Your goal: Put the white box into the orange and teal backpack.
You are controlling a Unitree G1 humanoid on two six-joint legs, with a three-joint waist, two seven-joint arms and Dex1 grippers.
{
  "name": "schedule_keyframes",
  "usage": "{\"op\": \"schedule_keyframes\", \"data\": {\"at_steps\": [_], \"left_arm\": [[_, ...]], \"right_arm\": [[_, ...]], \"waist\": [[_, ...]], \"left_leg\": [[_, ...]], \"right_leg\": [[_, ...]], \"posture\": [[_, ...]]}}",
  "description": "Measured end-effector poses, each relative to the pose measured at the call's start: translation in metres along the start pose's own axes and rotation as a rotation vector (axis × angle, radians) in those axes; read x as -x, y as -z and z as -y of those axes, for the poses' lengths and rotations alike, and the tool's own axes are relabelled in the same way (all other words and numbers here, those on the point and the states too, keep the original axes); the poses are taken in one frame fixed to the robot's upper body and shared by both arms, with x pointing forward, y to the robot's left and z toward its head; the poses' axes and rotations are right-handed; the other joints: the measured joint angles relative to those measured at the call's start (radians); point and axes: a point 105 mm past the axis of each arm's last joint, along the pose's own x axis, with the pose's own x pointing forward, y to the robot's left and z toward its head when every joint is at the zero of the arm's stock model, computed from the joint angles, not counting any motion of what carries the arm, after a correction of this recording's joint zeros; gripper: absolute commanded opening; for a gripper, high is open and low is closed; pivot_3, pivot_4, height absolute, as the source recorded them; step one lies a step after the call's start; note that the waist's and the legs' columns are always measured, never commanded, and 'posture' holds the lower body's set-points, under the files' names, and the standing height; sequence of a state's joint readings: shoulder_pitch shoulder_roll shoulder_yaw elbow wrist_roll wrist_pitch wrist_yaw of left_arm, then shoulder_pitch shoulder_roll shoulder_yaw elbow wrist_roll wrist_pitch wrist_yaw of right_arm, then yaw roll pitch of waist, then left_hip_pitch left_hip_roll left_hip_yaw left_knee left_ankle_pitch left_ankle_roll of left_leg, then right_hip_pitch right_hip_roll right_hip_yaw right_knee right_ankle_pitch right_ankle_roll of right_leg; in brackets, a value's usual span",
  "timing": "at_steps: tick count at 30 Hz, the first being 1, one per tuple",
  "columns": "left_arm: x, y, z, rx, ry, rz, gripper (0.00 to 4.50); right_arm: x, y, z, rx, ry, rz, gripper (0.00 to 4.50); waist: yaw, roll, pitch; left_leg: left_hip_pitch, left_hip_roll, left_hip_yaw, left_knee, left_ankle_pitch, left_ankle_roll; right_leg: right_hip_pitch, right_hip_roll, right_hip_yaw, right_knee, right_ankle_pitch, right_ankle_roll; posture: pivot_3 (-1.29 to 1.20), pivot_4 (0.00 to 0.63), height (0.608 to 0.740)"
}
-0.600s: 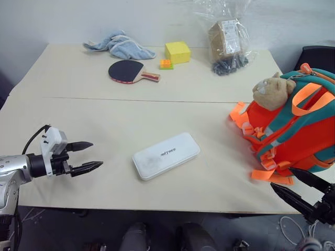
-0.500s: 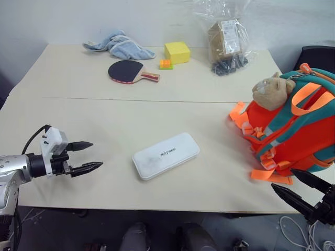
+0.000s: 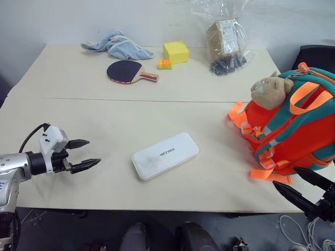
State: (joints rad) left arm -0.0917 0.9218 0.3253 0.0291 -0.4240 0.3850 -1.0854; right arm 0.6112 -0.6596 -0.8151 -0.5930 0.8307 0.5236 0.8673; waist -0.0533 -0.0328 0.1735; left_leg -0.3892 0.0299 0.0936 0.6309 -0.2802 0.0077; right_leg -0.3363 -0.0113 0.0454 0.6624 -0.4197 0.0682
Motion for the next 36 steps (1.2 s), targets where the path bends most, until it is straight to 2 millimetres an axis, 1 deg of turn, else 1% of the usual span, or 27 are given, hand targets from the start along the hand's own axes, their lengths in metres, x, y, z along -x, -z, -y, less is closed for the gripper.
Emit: {"op": "schedule_keyframes", "data": {"at_steps": [1, 3, 4, 5, 7, 11, 12, 13, 14, 16, 18, 20, 22, 24, 25, 28, 31, 36], "left_arm": [[-0.001, 0.0, 0.005, -0.004, 0.021, -0.002, 4.32], [-0.004, -0.001, 0.019, -0.017, 0.086, -0.01, 3.9], [-0.006, -0.001, 0.029, -0.027, 0.131, -0.018, 3.57], [-0.009, 0.0, 0.036, -0.034, 0.168, -0.025, 3.36], [-0.012, 0.005, 0.048, -0.045, 0.238, -0.065, 2.76], [-0.025, 0.011, 0.061, -0.088, 0.333, -0.105, 1.5], [-0.028, 0.011, 0.062, -0.103, 0.343, -0.11, 1.22], [-0.033, 0.01, 0.062, -0.124, 0.351, -0.114, 0.88], [-0.038, 0.009, 0.063, -0.141, 0.358, -0.109, 0.53], [-0.05, 0.005, 0.067, -0.185, 0.382, -0.085, 0.04], [-0.056, 0.007, 0.069, -0.199, 0.397, -0.088, 0.04], [-0.058, 0.007, 0.068, -0.204, 0.398, -0.094, 0.04], [-0.06, 0.005, 0.067, -0.212, 0.401, -0.094, 0.04], [-0.063, 0.003, 0.067, -0.213, 0.408, -0.098, 0.04], [-0.064, 0.004, 0.066, -0.209, 0.409, -0.101, 0.04], [-0.072, 0.005, 0.065, -0.198, 0.408, -0.103, 0.04], [-0.08, 0.003, 0.062, -0.192, 0.4, -0.091, 0.04], [-0.089, -0.01, 0.054, -0.198, 0.384, -0.058, 0.04]], "right_arm": [[-0.003, 0.001, -0.005, 0.004, -0.029, -0.011, 3.9], [-0.009, -0.001, -0.017, 0.035, -0.1, -0.029, 3.25], [-0.014, -0.002, -0.024, 0.056, -0.143, -0.041, 2.86], [-0.017, -0.003, -0.03, 0.071, -0.177, -0.048, 2.63], [-0.028, -0.002, -0.043, 0.109, -0.253, -0.07, 1.95], [-0.06, -0.002, -0.065, 0.163, -0.381, -0.06, 0.55], [-0.065, -0.003, -0.068, 0.177, -0.398, -0.056, 0.23], [-0.075, -0.005, -0.072, 0.202, -0.422, -0.045, 0.0], [-0.084, -0.005, -0.074, 0.222, -0.441, -0.04, 0.0], [-0.104, -0.005, -0.073, 0.261, -0.448, -0.041, 0.0], [-0.122, -0.003, -0.063, 0.275, -0.406, -0.048, 0.0], [-0.135, -0.002, -0.05, 0.289, -0.339, -0.052, 0.0], [-0.149, -0.004, -0.038, 0.298, -0.27, -0.047, 0.0], [-0.163, -0.008, -0.031, 0.289, -0.223, -0.026, 0.0], [-0.168, -0.01, -0.029, 0.282, -0.213, -0.017, 0.0], [-0.184, -0.004, -0.029, 0.27, -0.204, -0.031, 0.0], [-0.199, 0.0, -0.034, 0.262, -0.213, -0.035, 0.0], [-0.216, 0.0, -0.03, 0.271, -0.188, -0.034, 0.0]], "waist": [[-0.001, 0.0, 0.0], [-0.004, 0.0, 0.0], [-0.004, 0.0, 0.0], [-0.002, 0.0, 0.0], [-0.002, 0.0, 0.0], [-0.002, 0.0, 0.0], [-0.001, 0.0, 0.0], [-0.001, 0.0, 0.0], [-0.001, 0.0, 0.0], [0.0, 0.0, 0.0], [-0.001, 0.0, 0.0], [-0.001, 0.0, 0.0], [-0.002, 0.0, 0.0], [-0.003, 0.0, 0.0], [-0.003, 0.0, 0.0], [-0.002, 0.0, 0.0], [-0.002, 0.0, 0.0], [-0.002, 0.0, 0.0]], "left_leg": [[0.0, 0.0, 0.0, 0.0, 0.0, 0.0], [0.0, 0.0, 0.0, 0.0, 0.001, -0.001], [0.0, 0.0, 0.0, 0.0, 0.001, -0.002], [0.0, 0.0, 0.0, 0.0, 0.001, -0.002], [0.0, 0.0, 0.0, 0.001, 0.001, -0.002], [0.0, 0.0, 0.0, 0.002, 0.002, -0.002], [0.0, 0.0, 0.0, 0.002, 0.002, -0.002], [0.0, 0.0, 0.0, 0.002, 0.002, -0.002], [0.0, 0.0, 0.0, 0.003, 0.002, -0.002], [-0.001, 0.0, 0.0, 0.005, 0.002, -0.002], [-0.002, 0.0, 0.0, 0.006, 0.002, -0.002], [-0.003, 0.0, 0.0, 0.006, 0.002, -0.002], [-0.003, 0.0, 0.0, 0.007, 0.002, -0.002], [-0.003, 0.0, 0.0, 0.009, 0.002, -0.002], [-0.003, 0.0, 0.0, 0.009, 0.002, -0.002], [-0.003, 0.0, 0.0, 0.011, 0.001, -0.002], [-0.005, 0.001, 0.0, 0.014, 0.001, -0.001], [-0.006, 0.0, 0.0, 0.016, 0.0, 0.0]], "right_leg": [[0.0, 0.0, 0.0, 0.0, 0.0, 0.0], [0.0, 0.0, 0.0, 0.0, 0.0, 0.0], [0.0, 0.0, 0.0, 0.0, 0.0, 0.0], [0.0, 0.0, 0.0, 0.0, 0.0, 0.0], [0.0, 0.0, 0.0, 0.0, 0.0, 0.0], [0.0, 0.001, 0.0, 0.001, 0.0, 0.0], [0.0, 0.001, 0.0, 0.001, 0.0, 0.0], [0.0, 0.001, 0.0, 0.001, 0.0, 0.0], [0.0, 0.001, 0.0, 0.001, 0.0, 0.0], [-0.001, 0.001, 0.0, 0.002, 0.0, 0.0], [-0.002, 0.001, 0.0, 0.002, 0.0, 0.0], [-0.003, 0.001, 0.0, 0.003, 0.0, 0.0], [-0.003, 0.001, 0.0, 0.005, 0.0, 0.0], [-0.003, 0.001, 0.0, 0.007, 0.0, 0.0], [-0.004, 0.001, 0.0, 0.008, 0.0, 0.0], [-0.004, 0.001, 0.0, 0.01, 0.0, 0.0], [-0.004, 0.001, 0.0, 0.012, 0.0, 0.0], [-0.005, 0.0, 0.0, 0.013, 0.0, 0.0]], "posture": [[0.0, 0.15, 0.74], [0.0, 0.15, 0.74], [0.0, 0.15, 0.74], [0.0, 0.15, 0.74], [0.0, 0.15, 0.74], [0.0, 0.15, 0.74], [0.0, 0.15, 0.74], [0.0, 0.15, 0.74], [0.0, 0.15, 0.74], [0.0, 0.15, 0.74], [0.0, 0.15, 0.74], [0.0, 0.15, 0.74], [0.0, 0.15, 0.74], [0.0, 0.15, 0.74], [0.0, 0.15, 0.74], [0.0, 0.15, 0.74], [0.0, 0.15, 0.74], [0.0, 0.15, 0.74]]}}
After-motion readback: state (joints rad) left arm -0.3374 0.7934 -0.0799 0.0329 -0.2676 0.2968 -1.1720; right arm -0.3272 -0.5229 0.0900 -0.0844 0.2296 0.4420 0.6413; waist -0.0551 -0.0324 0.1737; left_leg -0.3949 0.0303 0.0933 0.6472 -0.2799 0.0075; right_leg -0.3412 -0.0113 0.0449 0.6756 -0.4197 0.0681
